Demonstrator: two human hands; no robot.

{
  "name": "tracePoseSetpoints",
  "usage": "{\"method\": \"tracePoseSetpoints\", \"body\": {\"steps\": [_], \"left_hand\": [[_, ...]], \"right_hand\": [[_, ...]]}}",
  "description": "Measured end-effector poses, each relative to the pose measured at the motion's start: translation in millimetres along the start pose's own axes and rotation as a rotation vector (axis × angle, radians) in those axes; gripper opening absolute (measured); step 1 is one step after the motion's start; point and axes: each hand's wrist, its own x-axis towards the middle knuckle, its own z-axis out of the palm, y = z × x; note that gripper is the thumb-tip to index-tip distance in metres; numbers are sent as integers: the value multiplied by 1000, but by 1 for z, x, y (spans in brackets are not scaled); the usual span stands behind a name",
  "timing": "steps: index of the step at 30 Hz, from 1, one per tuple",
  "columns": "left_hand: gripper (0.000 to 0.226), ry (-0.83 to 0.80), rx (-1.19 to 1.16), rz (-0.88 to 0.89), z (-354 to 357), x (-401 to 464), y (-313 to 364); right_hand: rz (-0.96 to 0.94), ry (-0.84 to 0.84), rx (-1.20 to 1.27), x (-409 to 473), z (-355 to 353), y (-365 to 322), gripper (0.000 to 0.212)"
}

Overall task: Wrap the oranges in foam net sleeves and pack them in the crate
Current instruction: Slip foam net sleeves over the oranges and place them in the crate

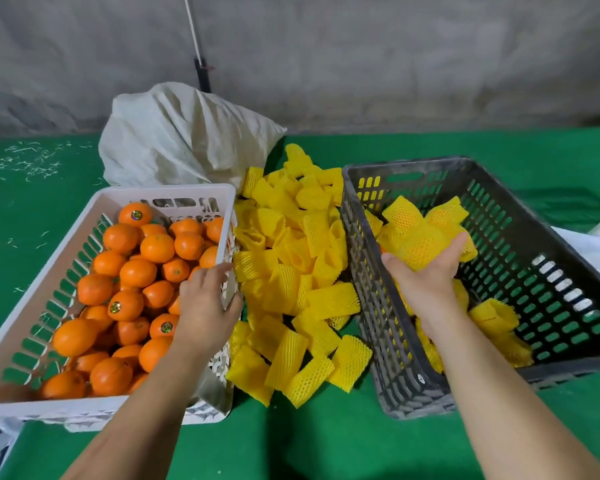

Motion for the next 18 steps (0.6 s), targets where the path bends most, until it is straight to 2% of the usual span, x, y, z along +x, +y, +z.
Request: {"method": "tracePoseSetpoints", "body": {"steps": [2,4,6,8,9,11,14,16,18], "left_hand": [[47,5,-31,13,2,0,0],[43,37,-273,-63,0,-5,1],[38,69,-518,-215,-4,-11,1],[38,89,-590,-391,-7,-11,0],[41,86,-556,-459,-7,-6,-3],[45,37,-528,-551,-8,5,-11],[50,-268,-332,-476,-16,13,-26],[67,-584,88,-444,-16,3,-45],[70,-849,412,-492,-11,-12,-56]], "right_hand": [[-65,-131,-285,-5,10,8,121],[-282,-187,-629,-13,16,10,108],[-578,-157,-945,-22,24,10,102],[-761,-203,-1153,-32,38,9,98],[-786,-277,-1202,-37,48,9,94],[-688,-493,-1149,-48,72,13,85],[-525,-764,-1107,-64,108,31,73],[-518,-859,-1144,-75,129,52,78],[-492,-902,-1164,-80,145,73,91]]}}
